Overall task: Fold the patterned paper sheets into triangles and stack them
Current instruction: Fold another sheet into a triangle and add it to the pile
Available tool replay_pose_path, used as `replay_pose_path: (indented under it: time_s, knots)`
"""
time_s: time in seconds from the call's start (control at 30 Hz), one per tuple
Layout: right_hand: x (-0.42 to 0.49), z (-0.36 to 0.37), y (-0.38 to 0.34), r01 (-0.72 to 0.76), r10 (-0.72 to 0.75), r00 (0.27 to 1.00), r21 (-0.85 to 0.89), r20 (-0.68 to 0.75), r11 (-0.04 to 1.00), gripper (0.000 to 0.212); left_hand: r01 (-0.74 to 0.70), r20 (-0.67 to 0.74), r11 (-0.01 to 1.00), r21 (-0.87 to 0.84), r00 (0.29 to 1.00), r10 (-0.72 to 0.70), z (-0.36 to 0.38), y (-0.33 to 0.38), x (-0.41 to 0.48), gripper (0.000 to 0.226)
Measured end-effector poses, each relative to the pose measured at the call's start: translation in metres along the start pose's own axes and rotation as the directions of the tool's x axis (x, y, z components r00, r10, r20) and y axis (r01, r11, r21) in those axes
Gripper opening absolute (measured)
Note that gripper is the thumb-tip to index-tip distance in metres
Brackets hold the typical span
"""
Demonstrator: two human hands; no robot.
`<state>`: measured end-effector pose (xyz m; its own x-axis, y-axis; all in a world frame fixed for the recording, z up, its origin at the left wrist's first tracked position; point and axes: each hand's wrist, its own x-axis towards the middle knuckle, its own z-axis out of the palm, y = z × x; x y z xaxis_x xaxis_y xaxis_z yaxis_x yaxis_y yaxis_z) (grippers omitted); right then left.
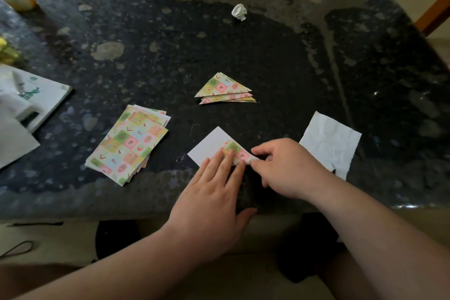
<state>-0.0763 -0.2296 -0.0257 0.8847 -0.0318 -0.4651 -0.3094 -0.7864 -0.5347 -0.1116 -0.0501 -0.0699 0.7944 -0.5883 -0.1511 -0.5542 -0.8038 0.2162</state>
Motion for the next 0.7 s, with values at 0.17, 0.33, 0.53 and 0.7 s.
replay_pose_path:
  time_s: [0.17, 0.33, 0.53, 0.7]
  knots:
    - [0.0003, 0.0025, 0.0002, -0.011, 0.009, 0.999, 0.056, 0.034, 0.998, 0.027, -0.005, -0.006, 1.0, 0.002, 1.0, 0.005, -0.0006, 0.001, 0.0006, 0.089]
    - [0.0066, 0.0037, -0.0011, -0.078, 0.07, 0.996, 0.173, 0.05, 0.982, 0.019, -0.006, -0.028, 1.0, -0.003, 1.0, 0.006, 0.0007, 0.0013, 0.0017, 0.088]
    - [0.005, 0.0028, -0.0046, -0.07, 0.059, 0.996, 0.189, 0.066, 0.98, 0.019, -0.003, -0.034, 1.0, -0.029, 0.999, 0.002, 0.0002, 0.0014, 0.0003, 0.088]
    - [0.0057, 0.0011, -0.0042, -0.079, 0.067, 0.995, 0.189, 0.07, 0.979, 0.024, -0.001, -0.033, 1.0, -0.022, 0.999, 0.0, 0.0009, 0.0011, 0.0017, 0.088]
